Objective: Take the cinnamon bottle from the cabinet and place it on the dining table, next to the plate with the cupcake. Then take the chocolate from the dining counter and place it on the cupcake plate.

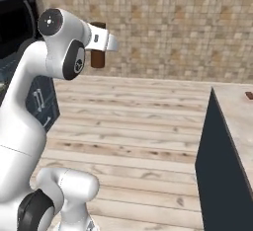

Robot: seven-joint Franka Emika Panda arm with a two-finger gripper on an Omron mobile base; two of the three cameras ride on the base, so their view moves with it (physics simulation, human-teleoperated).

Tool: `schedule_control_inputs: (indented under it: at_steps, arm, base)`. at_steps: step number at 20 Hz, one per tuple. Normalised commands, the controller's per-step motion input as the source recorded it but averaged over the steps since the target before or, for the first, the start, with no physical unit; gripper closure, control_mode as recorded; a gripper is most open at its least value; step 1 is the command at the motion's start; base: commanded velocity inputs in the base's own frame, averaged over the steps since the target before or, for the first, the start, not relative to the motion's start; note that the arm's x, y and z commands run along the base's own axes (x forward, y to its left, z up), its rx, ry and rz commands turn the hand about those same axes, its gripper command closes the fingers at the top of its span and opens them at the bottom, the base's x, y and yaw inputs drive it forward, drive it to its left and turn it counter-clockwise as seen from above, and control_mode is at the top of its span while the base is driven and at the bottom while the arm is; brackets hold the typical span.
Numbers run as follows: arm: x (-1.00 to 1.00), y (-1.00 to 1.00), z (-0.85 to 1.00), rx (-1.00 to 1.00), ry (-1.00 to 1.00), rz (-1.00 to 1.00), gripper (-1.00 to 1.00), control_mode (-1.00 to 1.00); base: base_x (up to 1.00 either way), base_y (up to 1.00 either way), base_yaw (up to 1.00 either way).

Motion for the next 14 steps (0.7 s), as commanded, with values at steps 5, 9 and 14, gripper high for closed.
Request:
schedule_control_inputs:
  at_steps: [5,9,14]
  arm:
    - [0.0,0.0,0.0,0.0,0.0,0.0,1.0,1.0]
    - [0.0,0.0,0.0,0.0,0.0,0.0,1.0,1.0]
    - [0.0,0.0,0.0,0.0,0.0,0.0,1.0,1.0]
  base:
    - [0.89,-0.18,-0.11]
    - [0.87,-0.31,-0.13]
    - [0.95,-0.24,-0.14]
